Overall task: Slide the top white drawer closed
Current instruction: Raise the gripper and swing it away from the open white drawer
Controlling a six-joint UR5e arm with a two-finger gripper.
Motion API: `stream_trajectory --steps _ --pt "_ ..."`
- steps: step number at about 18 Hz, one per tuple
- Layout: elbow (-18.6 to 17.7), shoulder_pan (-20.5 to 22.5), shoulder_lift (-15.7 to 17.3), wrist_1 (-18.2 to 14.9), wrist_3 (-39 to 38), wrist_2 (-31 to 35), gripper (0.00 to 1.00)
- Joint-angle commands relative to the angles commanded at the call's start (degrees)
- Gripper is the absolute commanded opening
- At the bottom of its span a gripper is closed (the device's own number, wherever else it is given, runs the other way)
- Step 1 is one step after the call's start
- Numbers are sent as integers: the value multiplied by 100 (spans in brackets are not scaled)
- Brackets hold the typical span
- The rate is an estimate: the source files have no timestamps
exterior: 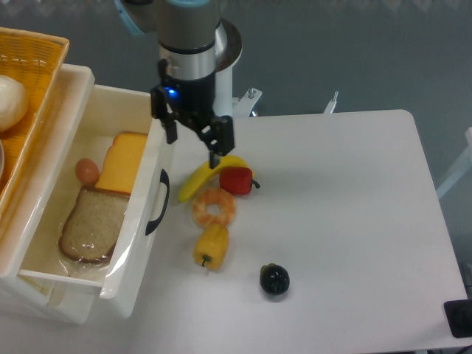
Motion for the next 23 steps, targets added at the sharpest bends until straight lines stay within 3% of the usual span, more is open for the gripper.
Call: stream_trajectory --steps 7,12,16,23 --pt "9 528 -79 17 -52 -140 100" --pt "9 791 -483 70 -219 -132 100" --pt "52 941 -719 219 -973 -158 100" --pt "35 941 -1107 343 -1177 -114 100"
